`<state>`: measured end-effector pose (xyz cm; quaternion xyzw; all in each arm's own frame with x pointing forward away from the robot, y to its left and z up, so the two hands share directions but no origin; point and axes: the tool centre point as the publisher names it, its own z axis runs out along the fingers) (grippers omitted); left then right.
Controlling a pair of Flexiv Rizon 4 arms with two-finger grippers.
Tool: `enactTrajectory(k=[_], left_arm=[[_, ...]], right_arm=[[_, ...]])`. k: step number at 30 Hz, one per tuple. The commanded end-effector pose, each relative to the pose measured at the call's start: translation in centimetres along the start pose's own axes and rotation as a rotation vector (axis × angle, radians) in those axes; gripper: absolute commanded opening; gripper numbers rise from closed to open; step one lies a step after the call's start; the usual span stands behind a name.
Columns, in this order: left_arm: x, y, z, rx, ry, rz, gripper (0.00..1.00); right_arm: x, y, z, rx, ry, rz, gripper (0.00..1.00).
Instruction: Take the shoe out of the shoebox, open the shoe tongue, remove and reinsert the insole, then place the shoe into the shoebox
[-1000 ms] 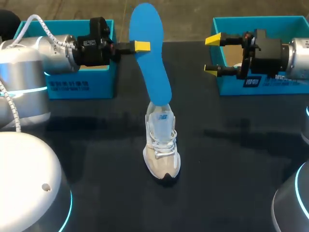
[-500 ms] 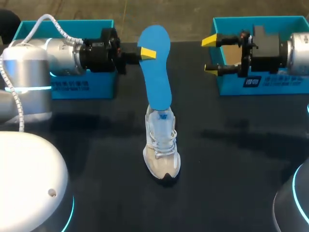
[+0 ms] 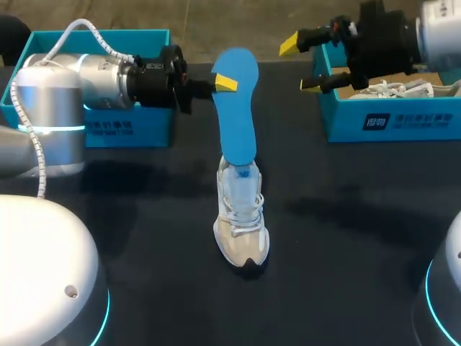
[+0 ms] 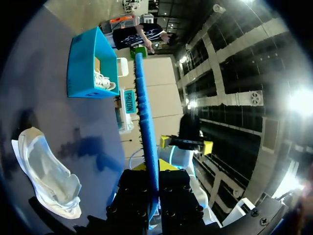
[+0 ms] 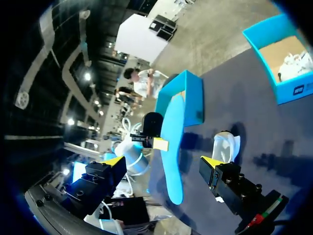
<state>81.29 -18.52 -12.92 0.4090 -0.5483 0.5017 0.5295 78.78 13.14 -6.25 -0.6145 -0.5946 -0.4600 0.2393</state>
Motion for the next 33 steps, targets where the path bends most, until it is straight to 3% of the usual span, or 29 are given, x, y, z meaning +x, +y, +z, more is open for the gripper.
enactTrajectory(k=[1, 9, 18, 33], left_arm=[[-0.4, -0.3, 0.2, -0.003, -0.001, -0.011, 0.00], [-0.9, -0.3, 0.3, 0.005, -0.004, -0.046, 0.00], [-1.3, -0.4, 0.2, -0.001, 0.000, -0.061, 0.00], [-1.1, -0.2, -0.2, 0.005, 0.002, -0.077, 0.00]], right_arm=[[1.5, 0.0, 0.8, -0.007, -0.285, -0.010, 1.00], [3.1, -0.3, 1.8, 0.001, -0.547, -0.042, 1.00], [4.3, -0.7, 2.6, 0.029, -0.752, -0.098, 1.00], [5.0, -1.7, 4.8, 0.078, -0.876, -0.135, 1.00]])
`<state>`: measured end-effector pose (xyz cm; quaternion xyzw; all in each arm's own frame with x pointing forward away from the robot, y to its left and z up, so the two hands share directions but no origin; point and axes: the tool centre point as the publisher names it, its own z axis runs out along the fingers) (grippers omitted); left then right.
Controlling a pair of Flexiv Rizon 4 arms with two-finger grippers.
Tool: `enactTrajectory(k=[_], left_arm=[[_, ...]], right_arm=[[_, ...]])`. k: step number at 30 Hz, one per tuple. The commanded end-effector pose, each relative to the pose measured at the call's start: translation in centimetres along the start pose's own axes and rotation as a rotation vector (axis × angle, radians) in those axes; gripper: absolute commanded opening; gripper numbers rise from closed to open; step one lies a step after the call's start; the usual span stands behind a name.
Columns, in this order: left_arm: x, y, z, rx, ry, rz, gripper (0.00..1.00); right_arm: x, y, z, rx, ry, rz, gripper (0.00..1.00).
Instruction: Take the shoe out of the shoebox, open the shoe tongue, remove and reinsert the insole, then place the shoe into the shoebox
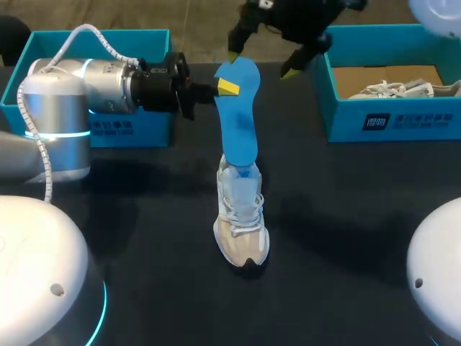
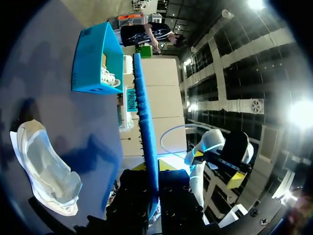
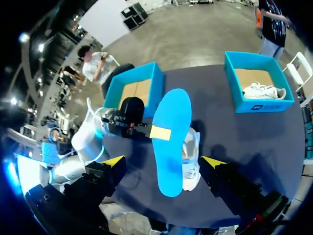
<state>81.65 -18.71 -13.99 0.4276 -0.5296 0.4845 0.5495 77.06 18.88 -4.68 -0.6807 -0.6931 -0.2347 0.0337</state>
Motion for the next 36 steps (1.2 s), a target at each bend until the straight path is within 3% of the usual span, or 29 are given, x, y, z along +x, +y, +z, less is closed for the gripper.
enactTrajectory(k=[1, 13, 36], left_arm=[[0.0, 0.1, -0.3, 0.002, -0.008, -0.003, 0.00], [-0.1, 0.4, -0.2, -0.014, -0.010, -0.008, 0.00], [-0.3, 0.4, -0.5, -0.013, -0.012, -0.001, 0.00]], right_arm=[[1.1, 0.7, 0.7, 0.020, -0.245, -0.008, 1.00], [2.0, 0.1, 2.2, 0.050, -0.278, -0.030, 1.00], [2.7, -0.3, 3.2, 0.073, -0.310, -0.036, 1.00]])
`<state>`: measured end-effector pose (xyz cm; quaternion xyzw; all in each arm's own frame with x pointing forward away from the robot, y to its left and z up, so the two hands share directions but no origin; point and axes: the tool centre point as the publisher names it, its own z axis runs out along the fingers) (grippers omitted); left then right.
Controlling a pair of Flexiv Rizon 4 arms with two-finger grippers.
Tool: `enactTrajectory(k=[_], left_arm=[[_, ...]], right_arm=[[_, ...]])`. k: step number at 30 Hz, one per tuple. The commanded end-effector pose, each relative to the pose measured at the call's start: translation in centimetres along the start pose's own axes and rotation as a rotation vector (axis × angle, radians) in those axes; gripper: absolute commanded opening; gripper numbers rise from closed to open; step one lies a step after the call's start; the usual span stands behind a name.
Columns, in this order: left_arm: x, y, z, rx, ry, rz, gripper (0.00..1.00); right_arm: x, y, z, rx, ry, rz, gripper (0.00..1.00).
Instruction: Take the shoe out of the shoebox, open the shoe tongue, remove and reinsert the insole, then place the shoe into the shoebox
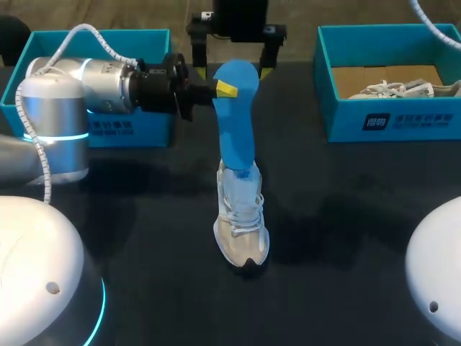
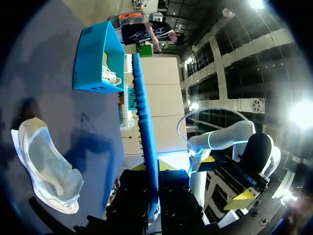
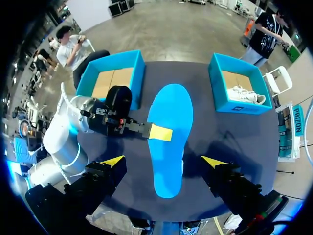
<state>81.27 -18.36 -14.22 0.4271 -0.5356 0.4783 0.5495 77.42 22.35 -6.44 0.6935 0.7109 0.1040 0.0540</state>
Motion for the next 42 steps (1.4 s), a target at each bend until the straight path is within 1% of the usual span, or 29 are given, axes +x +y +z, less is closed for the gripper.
enactTrajectory(k=[1, 11, 25, 28, 29, 31, 32, 34, 36, 37, 39, 41, 42], left_arm=[[-0.1, 0.0, -0.2, 0.001, -0.001, 0.000, 0.00], [0.0, 0.1, -0.1, -0.005, -0.008, 0.006, 0.00], [0.0, -0.1, -0.3, 0.020, 0.007, 0.018, 0.00], [0.1, 0.1, -0.3, 0.016, 0.017, 0.019, 0.00], [0.1, 0.1, -0.3, 0.016, 0.018, 0.019, 0.00], [0.1, 0.2, -0.4, 0.016, 0.021, 0.019, 0.00], [0.0, 0.2, -0.4, 0.017, 0.022, 0.018, 0.00], [0.0, 0.2, -0.5, 0.018, 0.020, 0.019, 0.00], [0.0, 0.2, -0.6, 0.019, 0.018, 0.019, 0.00], [0.0, 0.3, -0.7, 0.019, 0.017, 0.020, 0.00], [0.1, 0.3, -0.8, 0.017, 0.016, 0.021, 0.00], [0.2, 0.3, -0.8, 0.017, 0.017, 0.022, 0.00], [0.2, 0.3, -0.9, 0.016, 0.018, 0.022, 0.00]], right_arm=[[0.2, 0.0, 0.2, 0.006, -0.002, 0.002, 1.00], [0.4, -0.2, 0.2, -0.004, -0.007, 0.013, 1.00], [0.4, -0.2, 0.2, -0.004, -0.007, 0.013, 1.00], [-0.4, 0.0, -0.4, -0.006, 0.109, 0.042, 1.00], [-0.7, 0.1, -0.6, -0.013, 0.162, 0.049, 1.00], [-1.4, 0.2, -0.7, -0.023, 0.204, 0.023, 1.00], [-1.8, 0.1, -0.7, -0.015, 0.249, 0.013, 1.00], [-2.5, 0.1, -0.7, -0.016, 0.298, -0.010, 1.00], [-3.3, 0.1, -0.7, -0.009, 0.339, 0.010, 1.00], [-3.7, 0.0, -0.7, -0.018, 0.382, 0.010, 1.00], [-4.5, -0.1, -0.7, -0.026, 0.417, 0.010, 1.00], [-5.3, -0.2, -0.5, -0.009, 0.465, 0.031, 1.00], [-5.6, -0.2, -0.3, -0.001, 0.523, 0.053, 1.00]])
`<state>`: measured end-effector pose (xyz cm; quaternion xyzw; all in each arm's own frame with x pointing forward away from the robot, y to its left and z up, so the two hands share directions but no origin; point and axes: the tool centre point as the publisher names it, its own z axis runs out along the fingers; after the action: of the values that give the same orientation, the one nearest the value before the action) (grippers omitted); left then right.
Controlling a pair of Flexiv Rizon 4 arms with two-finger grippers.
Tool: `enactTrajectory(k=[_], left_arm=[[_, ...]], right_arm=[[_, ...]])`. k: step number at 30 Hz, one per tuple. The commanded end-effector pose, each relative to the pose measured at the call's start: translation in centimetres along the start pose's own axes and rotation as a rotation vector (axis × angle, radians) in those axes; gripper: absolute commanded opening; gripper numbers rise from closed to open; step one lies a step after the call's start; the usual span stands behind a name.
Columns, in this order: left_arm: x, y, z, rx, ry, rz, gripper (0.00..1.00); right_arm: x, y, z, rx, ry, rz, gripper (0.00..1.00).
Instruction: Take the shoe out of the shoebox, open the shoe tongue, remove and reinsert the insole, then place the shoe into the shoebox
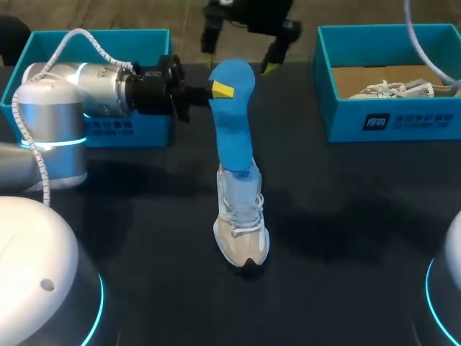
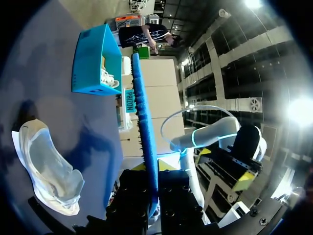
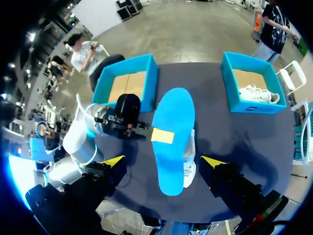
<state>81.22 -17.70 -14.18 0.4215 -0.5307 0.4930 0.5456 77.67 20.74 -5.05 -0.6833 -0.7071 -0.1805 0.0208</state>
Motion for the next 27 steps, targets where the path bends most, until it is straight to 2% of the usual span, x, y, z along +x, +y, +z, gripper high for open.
enactTrajectory(k=[1, 5, 6, 7, 13, 27], left_arm=[[0.2, 0.1, -0.2, -0.006, 0.013, -0.006, 0.00], [0.5, 0.1, -0.3, 0.000, 0.017, 0.020, 0.00], [0.6, 0.1, -0.3, -0.005, 0.014, 0.022, 0.00], [0.6, 0.1, -0.3, -0.007, 0.016, 0.028, 0.00], [0.9, 0.2, -0.4, -0.027, 0.019, 0.041, 0.00], [1.1, -0.1, -0.5, -0.033, 0.031, 0.035, 0.00]], right_arm=[[-4.7, -0.7, 0.2, -0.004, 0.355, 0.065, 1.00], [-6.1, -0.6, 0.3, 0.003, 0.418, 0.085, 1.00], [-6.5, -0.6, 0.3, -0.004, 0.507, 0.093, 1.00], [-6.8, -0.6, 0.2, 0.004, 0.550, 0.108, 1.00], [-8.3, -0.4, 0.5, -0.003, 0.683, 0.088, 1.00], [-9.4, -0.4, 3.4, 0.015, 0.979, 0.018, 1.00]])
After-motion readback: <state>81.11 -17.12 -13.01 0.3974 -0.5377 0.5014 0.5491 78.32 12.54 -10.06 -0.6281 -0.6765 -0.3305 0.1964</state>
